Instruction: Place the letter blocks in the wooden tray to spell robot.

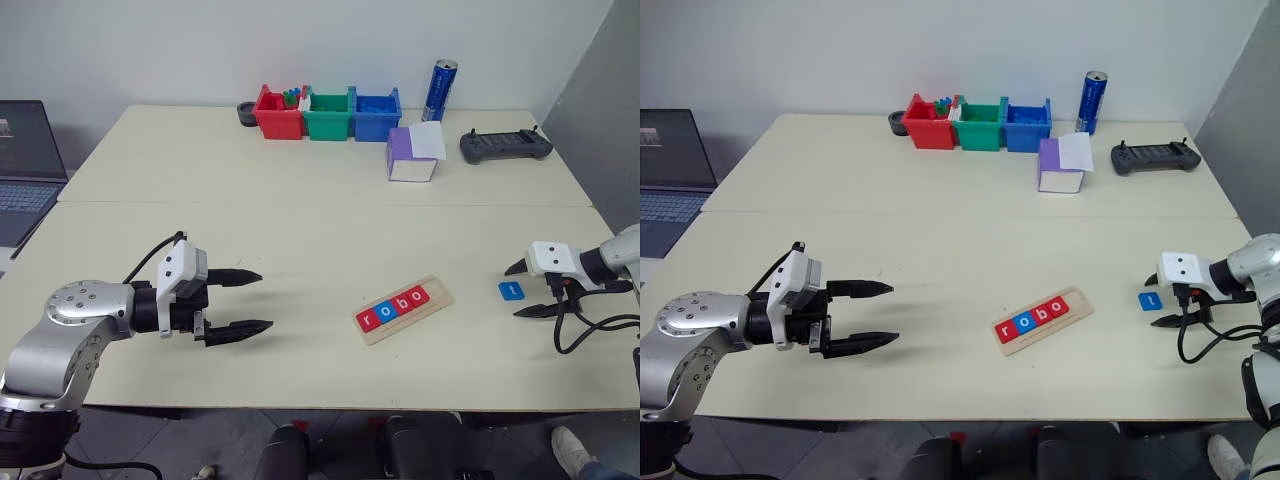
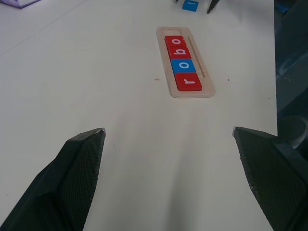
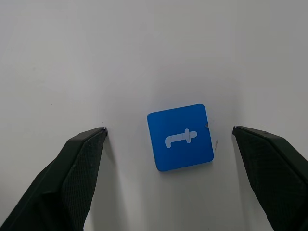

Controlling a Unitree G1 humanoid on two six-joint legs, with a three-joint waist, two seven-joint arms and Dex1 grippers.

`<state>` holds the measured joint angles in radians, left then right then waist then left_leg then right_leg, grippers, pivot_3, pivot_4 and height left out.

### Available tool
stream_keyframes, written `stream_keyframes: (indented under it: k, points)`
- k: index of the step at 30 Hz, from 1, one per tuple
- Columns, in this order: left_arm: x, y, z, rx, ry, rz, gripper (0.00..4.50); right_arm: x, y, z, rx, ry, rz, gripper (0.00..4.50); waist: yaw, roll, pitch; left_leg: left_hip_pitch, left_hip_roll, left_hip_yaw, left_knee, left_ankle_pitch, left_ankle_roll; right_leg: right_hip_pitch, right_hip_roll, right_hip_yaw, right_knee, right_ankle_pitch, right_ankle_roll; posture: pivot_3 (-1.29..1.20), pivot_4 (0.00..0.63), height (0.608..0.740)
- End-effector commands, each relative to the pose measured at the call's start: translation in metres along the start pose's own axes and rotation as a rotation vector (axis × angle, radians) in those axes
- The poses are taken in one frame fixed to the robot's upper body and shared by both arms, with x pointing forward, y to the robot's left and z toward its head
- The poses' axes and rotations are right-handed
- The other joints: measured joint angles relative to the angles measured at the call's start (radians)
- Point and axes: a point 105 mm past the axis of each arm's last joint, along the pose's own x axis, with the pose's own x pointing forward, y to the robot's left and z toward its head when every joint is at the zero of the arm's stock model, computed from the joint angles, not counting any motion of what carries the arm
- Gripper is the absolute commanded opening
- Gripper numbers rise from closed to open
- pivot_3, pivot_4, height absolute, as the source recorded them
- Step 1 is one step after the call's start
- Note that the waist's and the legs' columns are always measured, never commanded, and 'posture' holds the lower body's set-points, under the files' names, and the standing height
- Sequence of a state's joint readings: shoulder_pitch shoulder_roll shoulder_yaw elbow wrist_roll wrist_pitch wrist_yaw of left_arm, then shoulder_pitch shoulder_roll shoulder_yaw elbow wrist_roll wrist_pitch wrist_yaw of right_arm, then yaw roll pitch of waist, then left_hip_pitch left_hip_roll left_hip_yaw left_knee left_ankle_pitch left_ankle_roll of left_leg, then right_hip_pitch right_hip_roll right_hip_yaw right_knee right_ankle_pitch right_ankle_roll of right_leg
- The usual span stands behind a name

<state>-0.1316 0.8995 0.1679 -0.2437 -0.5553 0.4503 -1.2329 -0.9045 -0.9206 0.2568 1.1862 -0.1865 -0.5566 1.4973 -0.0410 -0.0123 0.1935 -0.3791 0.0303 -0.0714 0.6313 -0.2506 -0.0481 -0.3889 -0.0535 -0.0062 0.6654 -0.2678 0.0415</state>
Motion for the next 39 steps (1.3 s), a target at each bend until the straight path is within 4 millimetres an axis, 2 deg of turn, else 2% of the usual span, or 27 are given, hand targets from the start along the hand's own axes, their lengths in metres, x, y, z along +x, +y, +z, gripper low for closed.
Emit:
stream_keyframes:
  k: [1,29,33,39]
  points:
    - [-0.007,0.0,0.012,0.048,-0.023,0.015,4.5,-0.003,0.0,-0.006,0.018,0.027,-0.01,4.47,0.0,0.0,0.0,0.0,0.0,0.0,0.0,0.0,0.0,0.0,0.0,0.0,0.0,0.0,0.0,0.0,0.15,0.74]
    - [-0.01,0.001,0.01,0.047,-0.011,0.04,4.5,0.007,0.002,-0.008,0.056,0.023,-0.005,4.47,0.0,-0.003,-0.002,0.003,0.0,0.0,0.001,0.0,0.0,0.002,0.0,0.0,0.0,0.003,-0.001,0.0,0.15,0.74]
    - [-0.01,0.001,0.01,0.046,-0.009,0.04,4.5,0.009,0.003,-0.01,0.074,0.026,0.0,3.59,-0.002,-0.005,-0.003,0.003,0.0,0.0,0.001,0.0,0.0,0.003,0.0,0.001,0.0,0.003,-0.001,0.0,0.15,0.74]
    - [-0.011,0.001,0.011,0.047,-0.007,0.04,4.5,0.009,0.002,-0.008,0.076,0.019,-0.001,1.59,-0.007,-0.005,-0.003,0.006,0.0,0.003,0.001,0.0,0.0,0.004,0.0,0.004,0.0,0.005,0.001,0.0,0.15,0.74]
